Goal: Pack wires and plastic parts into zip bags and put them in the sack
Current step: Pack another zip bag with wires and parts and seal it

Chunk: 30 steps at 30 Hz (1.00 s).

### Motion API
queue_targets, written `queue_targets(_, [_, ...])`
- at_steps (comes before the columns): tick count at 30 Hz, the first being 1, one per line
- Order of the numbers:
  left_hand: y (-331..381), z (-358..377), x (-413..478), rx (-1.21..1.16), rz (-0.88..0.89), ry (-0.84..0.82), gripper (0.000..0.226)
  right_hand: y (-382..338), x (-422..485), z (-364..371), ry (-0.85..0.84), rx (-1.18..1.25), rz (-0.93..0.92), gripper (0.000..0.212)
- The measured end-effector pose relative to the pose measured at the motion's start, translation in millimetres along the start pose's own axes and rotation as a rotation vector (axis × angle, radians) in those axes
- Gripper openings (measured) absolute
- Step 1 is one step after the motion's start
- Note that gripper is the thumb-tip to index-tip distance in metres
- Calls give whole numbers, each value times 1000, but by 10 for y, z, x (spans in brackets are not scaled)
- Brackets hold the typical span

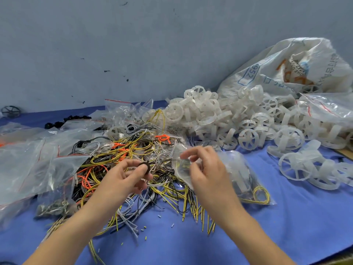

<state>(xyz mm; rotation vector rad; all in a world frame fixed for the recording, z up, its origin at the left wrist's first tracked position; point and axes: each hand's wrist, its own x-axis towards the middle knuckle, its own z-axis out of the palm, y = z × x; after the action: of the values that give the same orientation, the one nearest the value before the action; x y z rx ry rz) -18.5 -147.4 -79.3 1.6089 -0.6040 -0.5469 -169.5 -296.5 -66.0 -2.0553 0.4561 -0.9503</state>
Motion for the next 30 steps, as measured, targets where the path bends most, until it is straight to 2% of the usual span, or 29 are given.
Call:
queue_targets(3, [-14,97,-56,27,53,-22,11,19,-227,207,-65,-171,-73,35])
queue_targets(6, [29,262,-95,100,129,-81,14,15,-311,271,-56,-252,-89,38])
queue_targets(12, [73,486,-35,268,212,-144,18,-28,-328,238,-12,-243,-93,35])
queue_targets(18, [47,696,24,426,241,-108,3,-63,-321,206,0,-247,-101,31])
queue_targets(22, [97,765,-12,389,273,-221,24,-62,-319,197,34,-297,-150,30])
queue_targets(26, [119,754,-40,318,264,-345,54,-73,-305,179,83,-272,-162,35])
queue_targets(30, [140,733,-80,367,372,-419,49,-71,-297,169,112,-293,-175,31])
